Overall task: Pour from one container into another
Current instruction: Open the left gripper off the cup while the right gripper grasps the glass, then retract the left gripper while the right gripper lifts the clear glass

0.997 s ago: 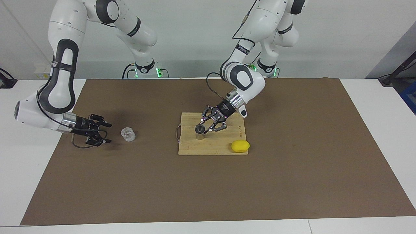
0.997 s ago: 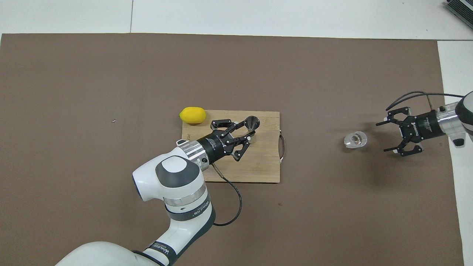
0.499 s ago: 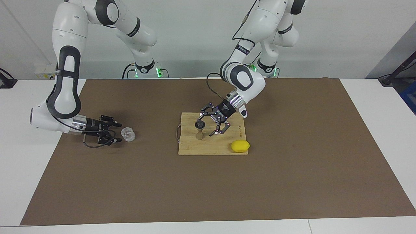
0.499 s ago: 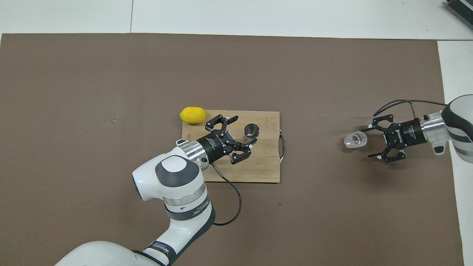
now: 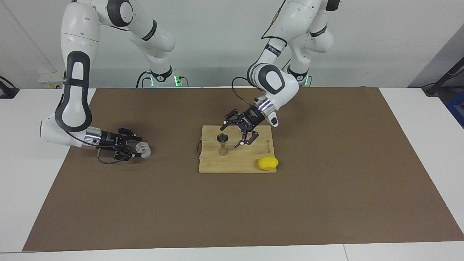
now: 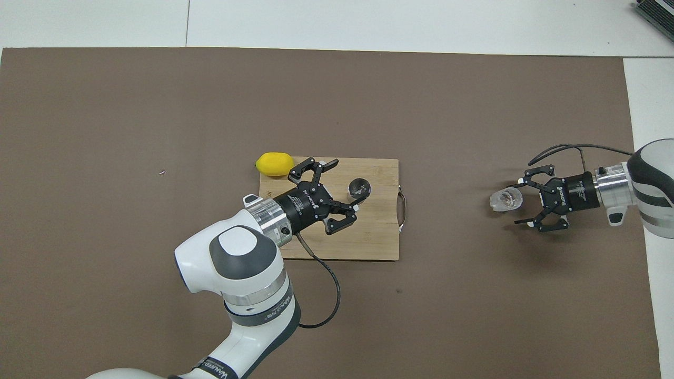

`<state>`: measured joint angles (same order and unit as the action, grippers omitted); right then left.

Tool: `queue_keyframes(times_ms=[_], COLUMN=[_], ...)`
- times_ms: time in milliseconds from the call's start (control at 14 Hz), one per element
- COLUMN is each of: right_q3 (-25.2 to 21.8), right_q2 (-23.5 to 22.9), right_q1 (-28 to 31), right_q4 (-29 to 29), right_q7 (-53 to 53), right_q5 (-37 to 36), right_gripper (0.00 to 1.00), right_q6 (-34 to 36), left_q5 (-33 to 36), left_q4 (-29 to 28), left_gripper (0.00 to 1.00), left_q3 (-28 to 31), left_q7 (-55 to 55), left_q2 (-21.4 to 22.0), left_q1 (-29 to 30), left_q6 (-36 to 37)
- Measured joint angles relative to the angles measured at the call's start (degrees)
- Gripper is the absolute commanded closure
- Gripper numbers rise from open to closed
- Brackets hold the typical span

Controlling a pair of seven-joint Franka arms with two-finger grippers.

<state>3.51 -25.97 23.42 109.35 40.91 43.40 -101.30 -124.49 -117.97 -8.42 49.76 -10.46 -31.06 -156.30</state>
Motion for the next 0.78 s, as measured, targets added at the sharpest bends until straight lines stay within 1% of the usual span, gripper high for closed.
queue_keyframes(times_ms=[214, 285, 427, 570, 641, 712, 783], right_q3=[0.1, 0.1, 0.1, 0.1, 0.1, 0.1, 0.1], right_q2=[0.0, 0.0, 0.0, 0.1, 0.1, 0.1, 0.2], right_q1=[-0.2, -0.6, -1.1, -1.1, -1.1, -1.1, -1.1], right_q4=[0.7, 1.0, 1.4, 2.0, 2.2, 2.3, 2.4], right_q7=[0.0, 0.0, 0.0, 0.0, 0.0, 0.0, 0.0], right_q5=[2.4, 3.1, 4.0, 5.5, 6.0, 6.1, 6.2], right_gripper=[0.12, 0.13, 0.13, 0.15, 0.21, 0.37, 0.54], right_q6=[-1.7, -2.6, -3.5, -3.6, -3.6, -3.6, -3.6], left_q5=[0.5, 2.1, 9.1, 17.3, 20.5, 24.0, 27.4], left_q4=[-2.0, -2.4, -2.9, -3.1, -3.1, -3.1, -3.1], left_gripper=[0.0, 0.0, 0.0, 0.0, 0.0, 0.0, 0.0], left_q3=[0.2, 0.3, 0.7, 0.9, 1.0, 1.1, 1.1], left_q7=[0.0, 0.0, 0.3, 0.5, 0.4, 0.5, 0.5], left_q2=[5.0, 6.3, 7.6, 7.7, 7.7, 7.7, 7.7], left_q1=[0.0, 0.1, 1.2, 4.6, 6.5, 8.6, 10.8], left_q6=[-1.4, -1.9, -2.4, -2.4, -2.4, -2.0, -1.1])
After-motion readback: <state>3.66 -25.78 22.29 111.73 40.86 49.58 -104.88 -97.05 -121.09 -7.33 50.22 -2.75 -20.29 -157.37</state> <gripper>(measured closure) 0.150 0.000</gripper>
